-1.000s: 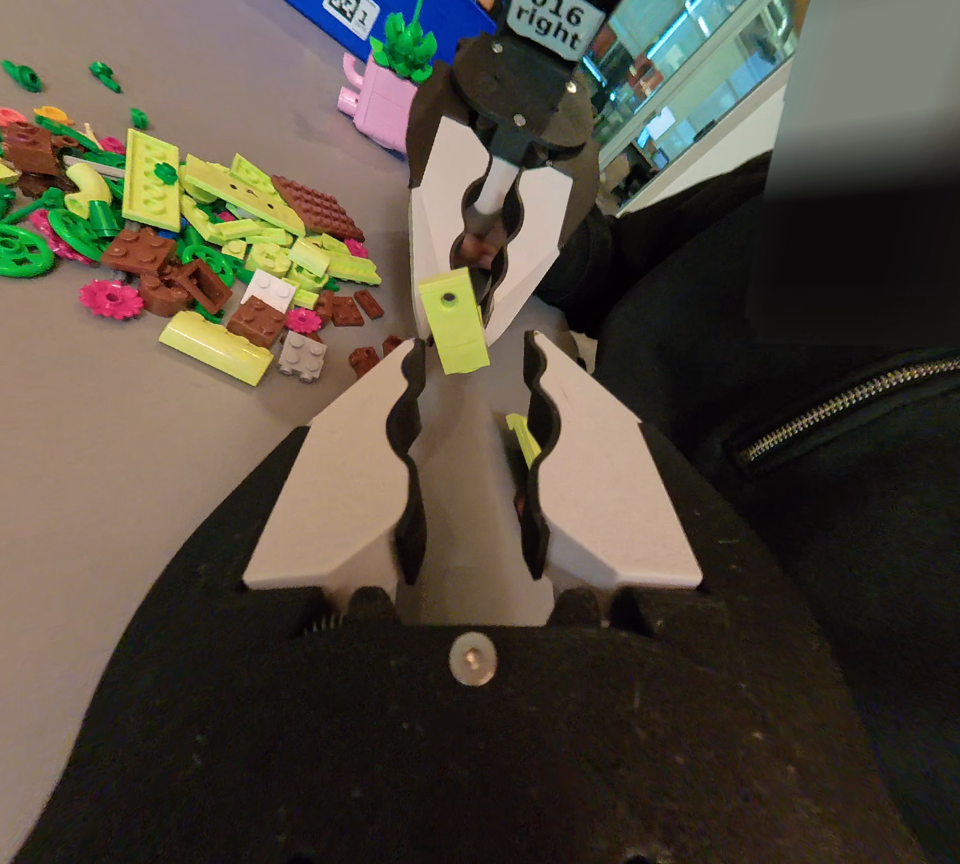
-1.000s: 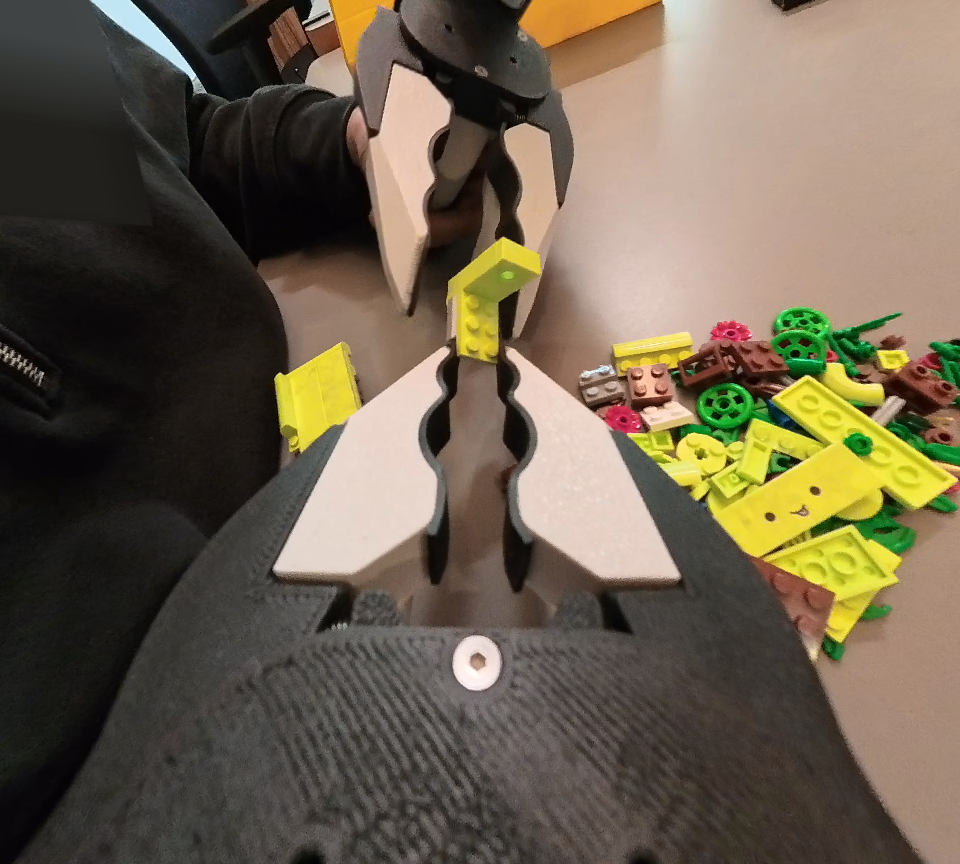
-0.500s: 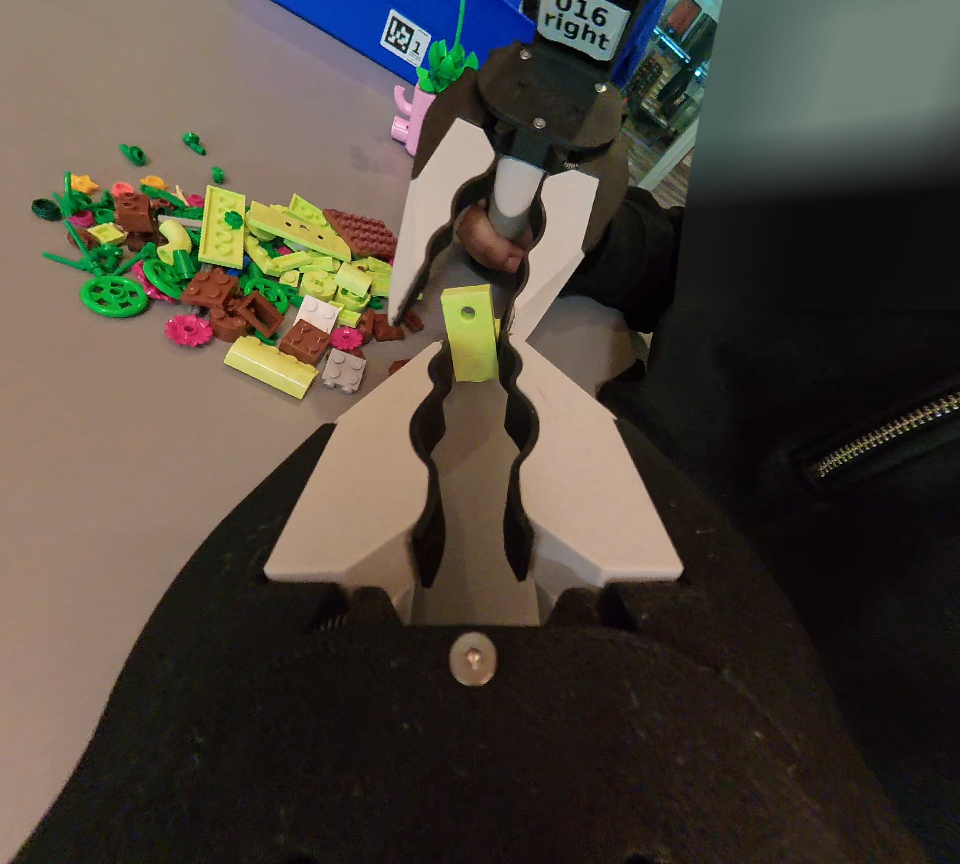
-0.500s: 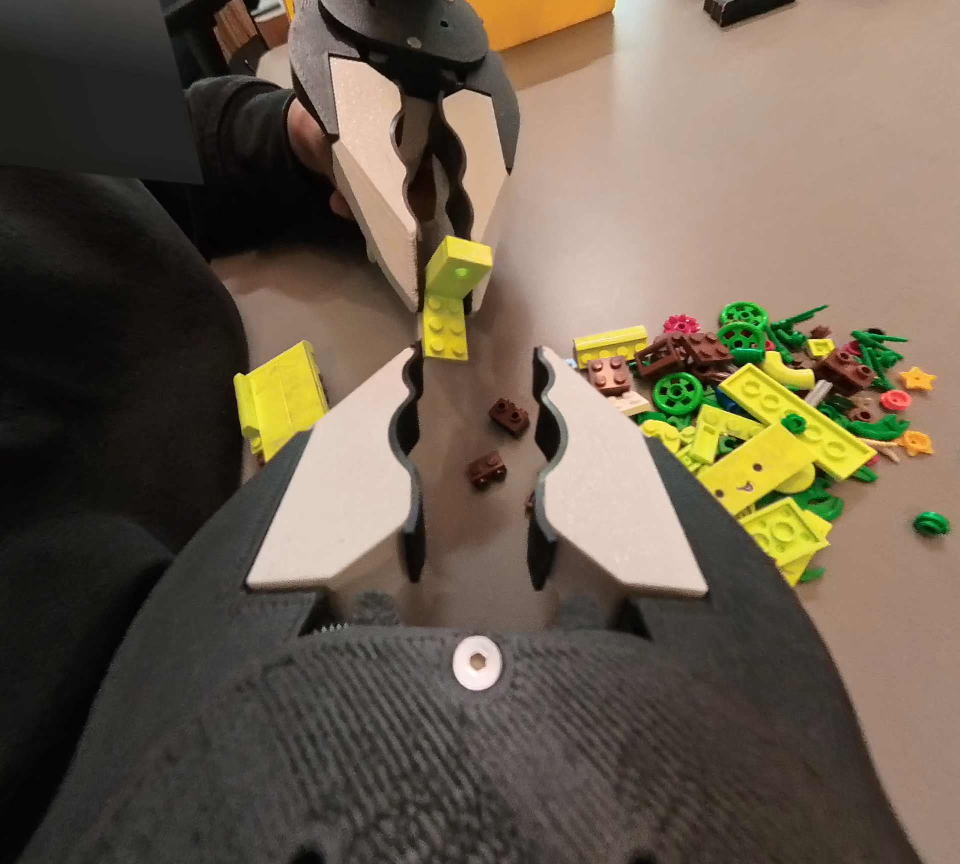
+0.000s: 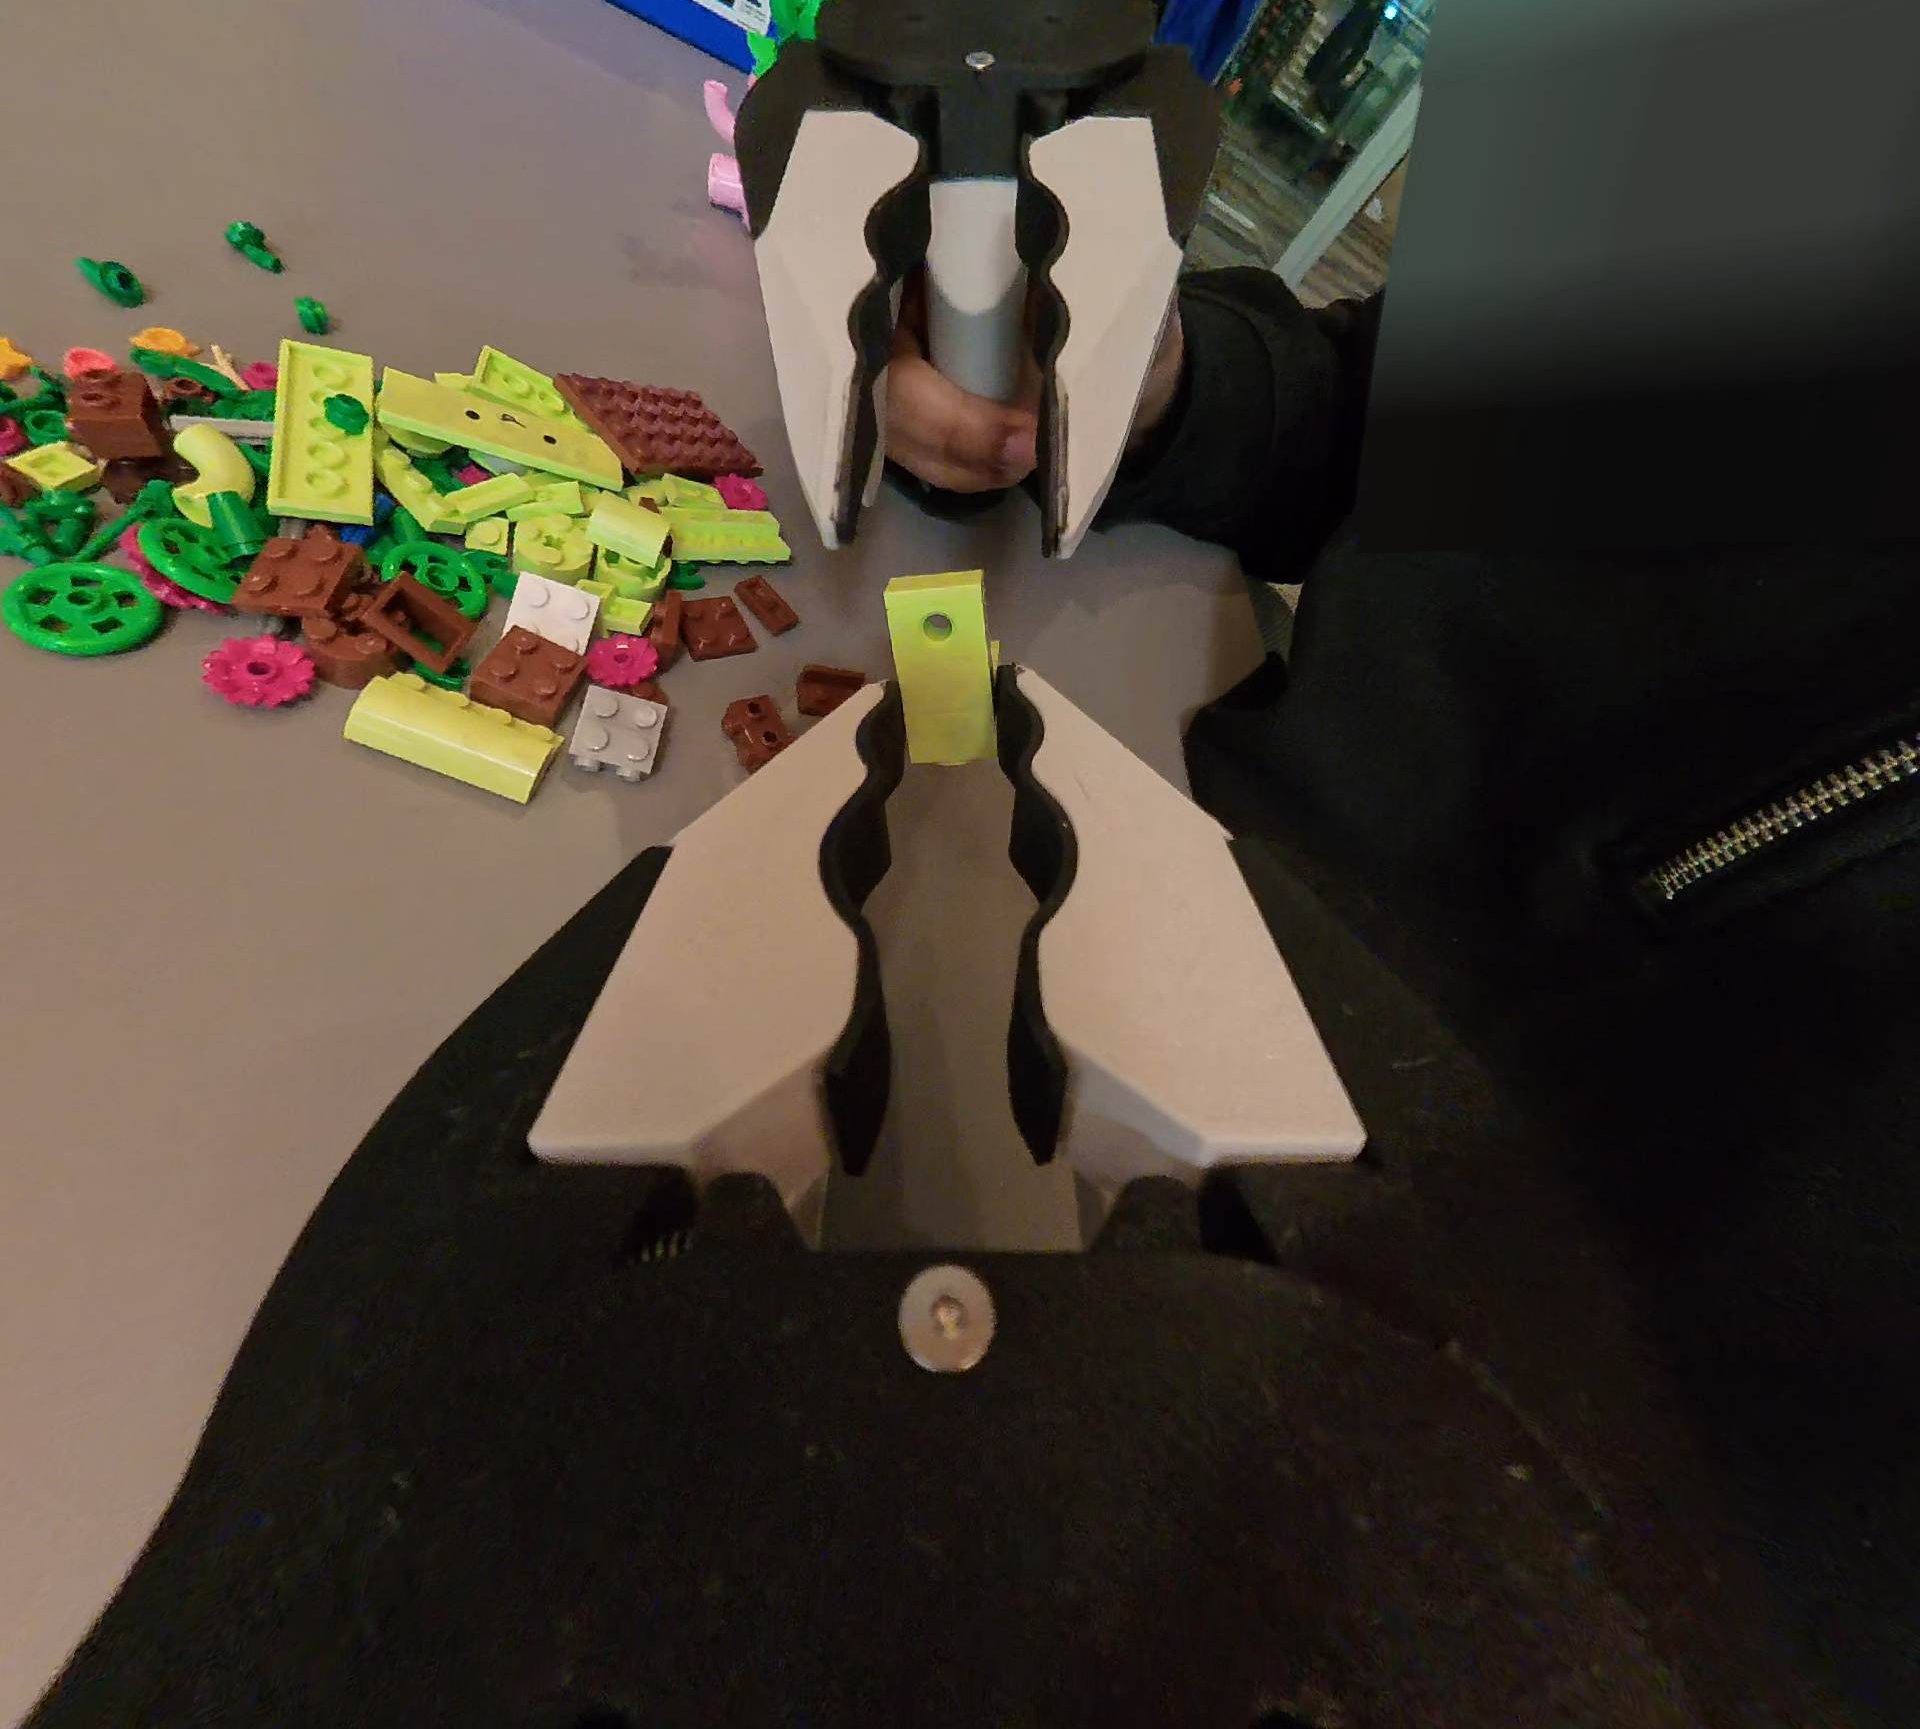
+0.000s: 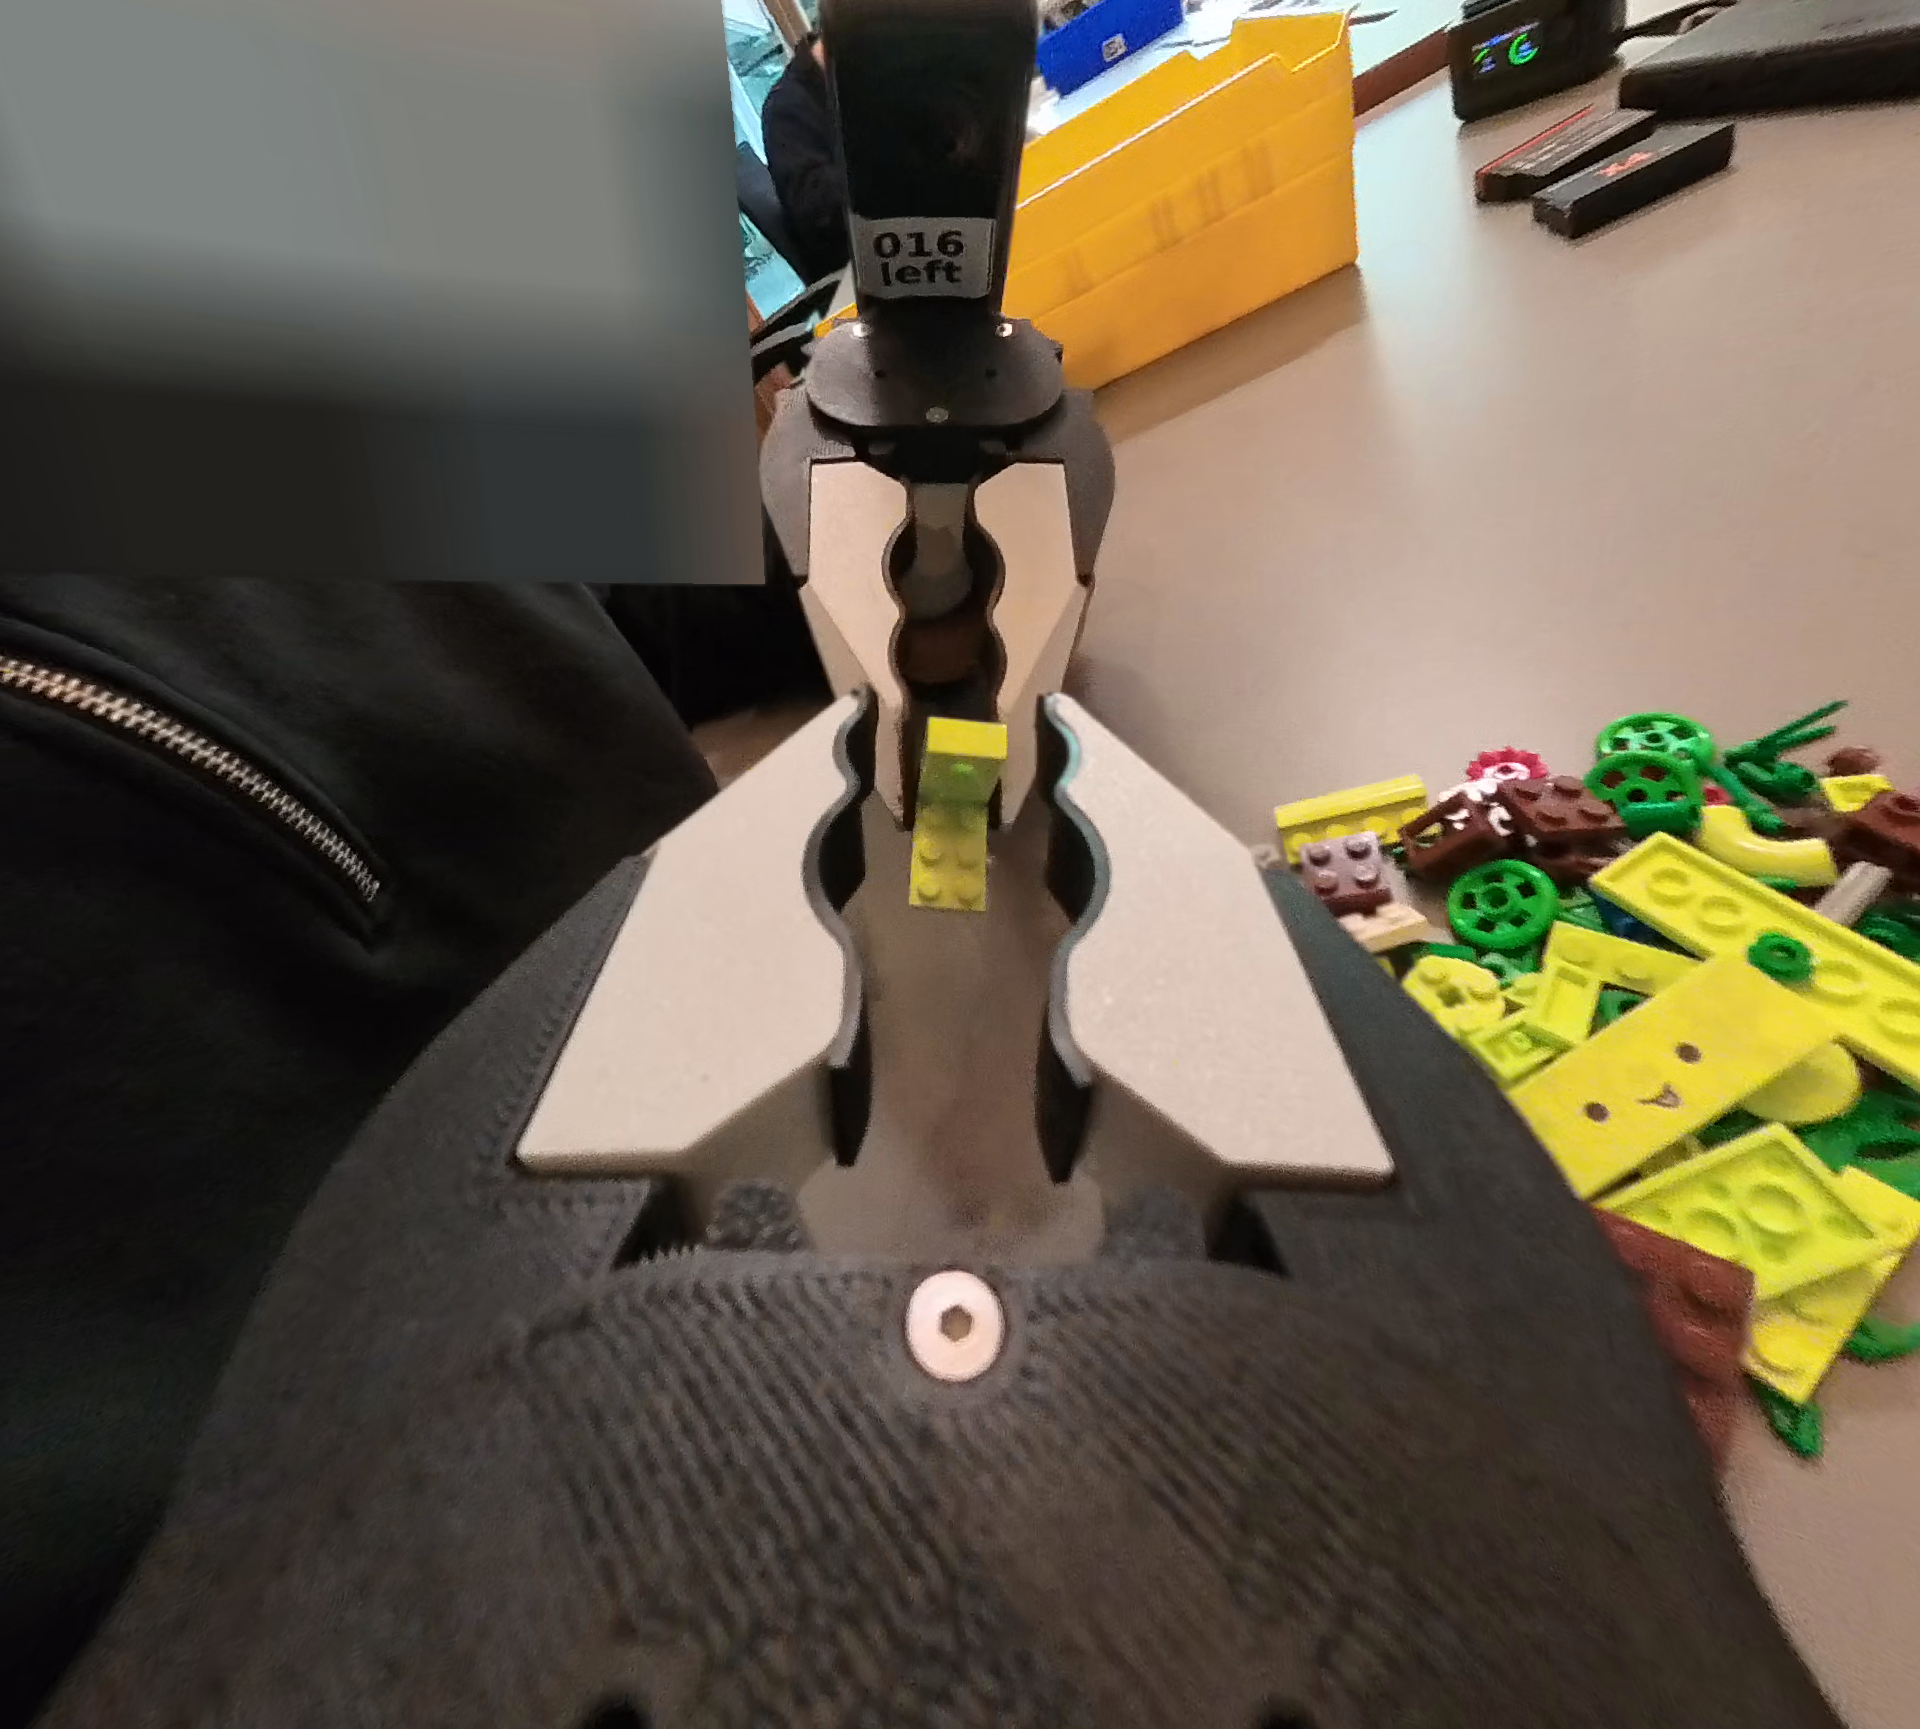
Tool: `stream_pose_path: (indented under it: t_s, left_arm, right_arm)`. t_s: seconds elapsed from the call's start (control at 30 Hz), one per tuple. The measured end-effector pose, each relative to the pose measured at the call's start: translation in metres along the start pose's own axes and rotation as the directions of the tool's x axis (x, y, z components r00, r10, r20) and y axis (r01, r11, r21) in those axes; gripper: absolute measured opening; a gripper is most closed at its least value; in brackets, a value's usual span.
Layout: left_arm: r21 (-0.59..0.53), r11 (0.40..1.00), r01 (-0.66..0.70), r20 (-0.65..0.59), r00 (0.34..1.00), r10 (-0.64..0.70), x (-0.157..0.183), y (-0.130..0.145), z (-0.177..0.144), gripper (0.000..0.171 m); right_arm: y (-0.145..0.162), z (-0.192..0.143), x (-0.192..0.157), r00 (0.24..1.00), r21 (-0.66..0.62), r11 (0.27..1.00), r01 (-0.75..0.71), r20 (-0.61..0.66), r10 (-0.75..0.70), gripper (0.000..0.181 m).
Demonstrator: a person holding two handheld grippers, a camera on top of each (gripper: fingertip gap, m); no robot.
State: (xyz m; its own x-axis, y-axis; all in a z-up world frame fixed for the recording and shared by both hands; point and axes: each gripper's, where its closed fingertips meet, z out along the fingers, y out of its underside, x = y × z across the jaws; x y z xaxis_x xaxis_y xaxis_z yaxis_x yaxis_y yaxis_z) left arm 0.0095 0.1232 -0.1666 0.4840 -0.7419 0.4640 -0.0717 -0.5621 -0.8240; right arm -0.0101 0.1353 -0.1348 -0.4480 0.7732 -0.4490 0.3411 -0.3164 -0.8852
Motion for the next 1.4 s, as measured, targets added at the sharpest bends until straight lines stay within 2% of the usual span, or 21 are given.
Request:
stream_pose_path:
  t_s: [0.37, 0.4, 0.47, 0.57, 0.97, 1.07, 1.1, 1.13, 1.17, 1.2, 1.27, 1.3, 1.37, 1.4]
  left_arm:
    - [0.007, 0.998, -0.055, 0.031, 0.998, 0.055, 0.000, -0.002, -0.001, 0.015]
    - [0.019, 0.998, -0.058, 0.035, 0.998, 0.058, 0.000, -0.003, -0.002, 0.016]
    - [0.066, 0.995, -0.070, 0.041, 0.997, 0.067, 0.001, -0.011, -0.003, 0.032]
    - [0.086, 0.992, -0.088, 0.053, 0.995, 0.084, 0.001, -0.014, -0.005, 0.018]
    - [0.060, 0.986, -0.155, 0.099, 0.984, 0.149, 0.003, -0.016, -0.005, 0.016]
    - [0.083, 0.985, -0.148, 0.090, 0.986, 0.141, 0.007, -0.022, -0.007, 0.015]
    - [0.078, 0.985, -0.156, 0.100, 0.984, 0.148, 0.007, -0.022, -0.007, 0.015]
    - [0.026, 0.985, -0.169, 0.105, 0.981, 0.166, 0.007, -0.014, -0.004, 0.013]
    - [-0.071, 0.976, -0.204, 0.165, 0.963, 0.213, -0.004, 0.001, 0.000, 0.013]
    - [-0.101, 0.968, -0.228, 0.162, 0.957, 0.242, -0.004, 0.008, 0.004, 0.014]
    - [0.023, 0.989, -0.149, 0.037, 0.988, 0.148, 0.018, -0.009, 0.005, 0.014]
    - [0.035, 0.988, -0.149, 0.052, 0.988, 0.147, 0.016, -0.014, 0.002, 0.014]
    - [0.011, 0.986, -0.167, 0.117, 0.979, 0.165, 0.005, -0.011, -0.003, 0.014]
    - [0.013, 0.987, -0.158, 0.117, 0.981, 0.156, 0.004, -0.010, -0.003, 0.014]
  right_arm:
    - [0.008, 0.006, 0.000, 0.999, -0.059, 0.997, 0.039, -0.029, -0.041, 0.014]
    - [0.008, 0.006, 0.000, 0.999, -0.058, 0.998, 0.037, -0.031, -0.039, 0.014]
    - [0.008, 0.006, 0.000, 0.999, -0.061, 0.998, 0.029, -0.028, -0.030, 0.014]
    - [0.008, 0.007, 0.000, 1.000, -0.058, 0.998, 0.022, -0.018, -0.023, 0.014]
    - [0.004, 0.004, -0.004, 0.997, -0.019, 0.998, -0.057, 0.048, 0.058, 0.013]
    - [-0.004, 0.002, -0.008, 0.987, 0.040, 0.992, -0.122, 0.108, 0.117, 0.013]
    - [-0.006, 0.001, -0.009, 0.984, 0.060, 0.989, -0.139, 0.122, 0.131, 0.000]
    - [-0.017, -0.005, -0.009, 0.980, 0.133, 0.979, -0.154, 0.145, 0.135, 0.000]
    - [-0.036, -0.018, -0.010, 0.972, 0.238, 0.953, -0.189, 0.185, 0.146, 0.000]
    - [-0.045, -0.028, -0.007, 0.970, 0.282, 0.938, -0.203, 0.192, 0.152, 0.000]
    - [-0.033, -0.027, 0.002, 0.995, 0.212, 0.973, -0.090, 0.052, 0.080, 0.000]
    - [-0.026, -0.023, 0.002, 1.000, 0.172, 0.985, -0.021, -0.009, 0.023, 0.000]
    - [-0.017, -0.012, -0.002, 0.995, 0.090, 0.992, 0.087, -0.060, -0.082, 0.022]
    - [-0.014, -0.007, -0.006, 0.992, 0.056, 0.991, 0.119, -0.052, -0.116, 0.027]
